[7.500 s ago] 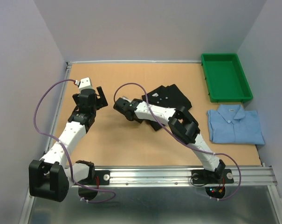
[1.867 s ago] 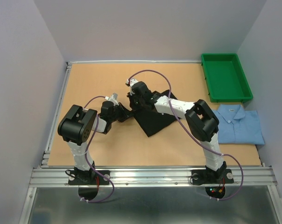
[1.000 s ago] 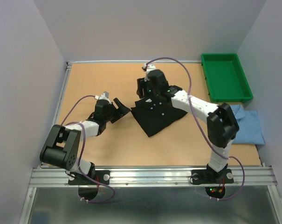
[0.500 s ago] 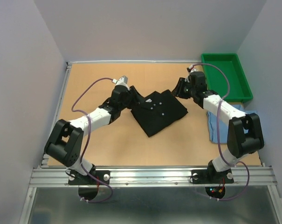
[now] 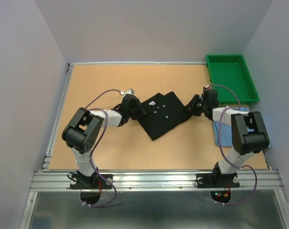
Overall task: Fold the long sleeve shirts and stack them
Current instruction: Fold the shirt, then neatly place the folded shirt to the corner
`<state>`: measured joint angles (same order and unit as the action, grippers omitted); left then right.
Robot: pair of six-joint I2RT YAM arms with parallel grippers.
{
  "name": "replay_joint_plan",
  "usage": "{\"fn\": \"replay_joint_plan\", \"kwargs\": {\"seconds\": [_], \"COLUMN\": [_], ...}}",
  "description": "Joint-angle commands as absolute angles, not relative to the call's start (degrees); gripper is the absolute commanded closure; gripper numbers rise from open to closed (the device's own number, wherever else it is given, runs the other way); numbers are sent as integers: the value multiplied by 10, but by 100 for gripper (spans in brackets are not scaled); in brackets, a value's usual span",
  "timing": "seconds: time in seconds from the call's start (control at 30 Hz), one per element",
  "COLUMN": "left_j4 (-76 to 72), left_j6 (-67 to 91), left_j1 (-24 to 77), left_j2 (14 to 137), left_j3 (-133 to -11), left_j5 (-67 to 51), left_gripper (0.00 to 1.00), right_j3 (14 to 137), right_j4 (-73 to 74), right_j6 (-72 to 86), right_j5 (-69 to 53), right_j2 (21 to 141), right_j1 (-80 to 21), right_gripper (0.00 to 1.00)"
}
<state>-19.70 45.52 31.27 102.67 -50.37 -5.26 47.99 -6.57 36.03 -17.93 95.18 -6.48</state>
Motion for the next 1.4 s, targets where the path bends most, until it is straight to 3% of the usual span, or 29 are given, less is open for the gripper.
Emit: {"fn": "replay_joint_plan", "kwargs": {"seconds": [0.0,0.3,0.53,0.63,0.77,0.87,1.0,1.13,1.37], "left_j4": [-193,-100,-20,27,77,106,126,118,91], "left_j6": [468,431,393,369,319,293,261,234,203], "left_j1": [305,247,185,182,176,164,163,163,162], "left_j2": [1020,1023,991,976,925,847,761,659,487], "left_j3": [-476,-506,-527,-549,-572,-568,-548,-504,-405], "left_j5": [-26,27,64,108,186,222,236,212,201], "left_gripper": [57,55,52,47,32,15,1,1,1], "right_j3": [444,406,421,468,518,554,599,621,572], "right_j4": [-110,-105,-105,-105,-98,-40,80,192,278], "right_j6": [387,375,426,440,434,377,277,235,226], "right_j5": [-175,-204,-172,-152,-140,-114,-8,136,256], "right_j2": [961,966,964,993,1004,982,929,868,781], "right_j1": [-64,-90,-227,-293,-325,-325,-323,-291,-124], "right_gripper": [64,64,61,59,55,52,43,23,21]}}
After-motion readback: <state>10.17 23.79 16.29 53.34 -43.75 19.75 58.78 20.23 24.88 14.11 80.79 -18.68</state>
